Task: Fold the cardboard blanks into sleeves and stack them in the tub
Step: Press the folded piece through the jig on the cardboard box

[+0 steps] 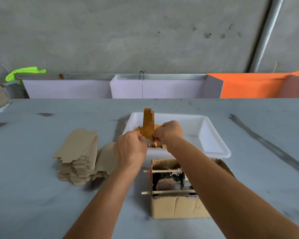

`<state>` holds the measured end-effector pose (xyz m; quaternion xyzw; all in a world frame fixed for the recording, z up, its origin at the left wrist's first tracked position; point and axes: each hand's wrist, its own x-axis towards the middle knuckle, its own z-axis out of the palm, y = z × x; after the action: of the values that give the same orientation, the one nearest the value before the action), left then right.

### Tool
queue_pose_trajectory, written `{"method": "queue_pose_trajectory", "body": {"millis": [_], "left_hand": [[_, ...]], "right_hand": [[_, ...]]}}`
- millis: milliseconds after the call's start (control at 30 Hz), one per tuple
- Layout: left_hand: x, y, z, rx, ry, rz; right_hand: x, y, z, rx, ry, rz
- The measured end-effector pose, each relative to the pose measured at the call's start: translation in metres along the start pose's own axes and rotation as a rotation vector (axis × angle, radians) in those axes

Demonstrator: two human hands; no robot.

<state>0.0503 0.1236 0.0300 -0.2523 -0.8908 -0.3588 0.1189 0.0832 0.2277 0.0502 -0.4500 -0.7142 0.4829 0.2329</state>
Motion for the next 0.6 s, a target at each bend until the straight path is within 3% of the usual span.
{"method": "queue_pose_trajectory", "body": {"millis": [133, 300, 600], "left_hand": [[0.001, -0.010, 0.001, 0.106, -0.030, 0.122], [-0.005, -0.014, 0.000, 0.170, -0.069, 0.128], [-0.012, -0.021, 0.002, -0.066, -0.221, 0.151]], "right_hand": [[0.015, 0.003, 0.009, -0.011, 0.006, 0.032], [0.023, 0.003, 0.020, -0.109, -0.058, 0.030], [0.000, 0.022, -0.009, -0.561, -0.068, -0.315]]}}
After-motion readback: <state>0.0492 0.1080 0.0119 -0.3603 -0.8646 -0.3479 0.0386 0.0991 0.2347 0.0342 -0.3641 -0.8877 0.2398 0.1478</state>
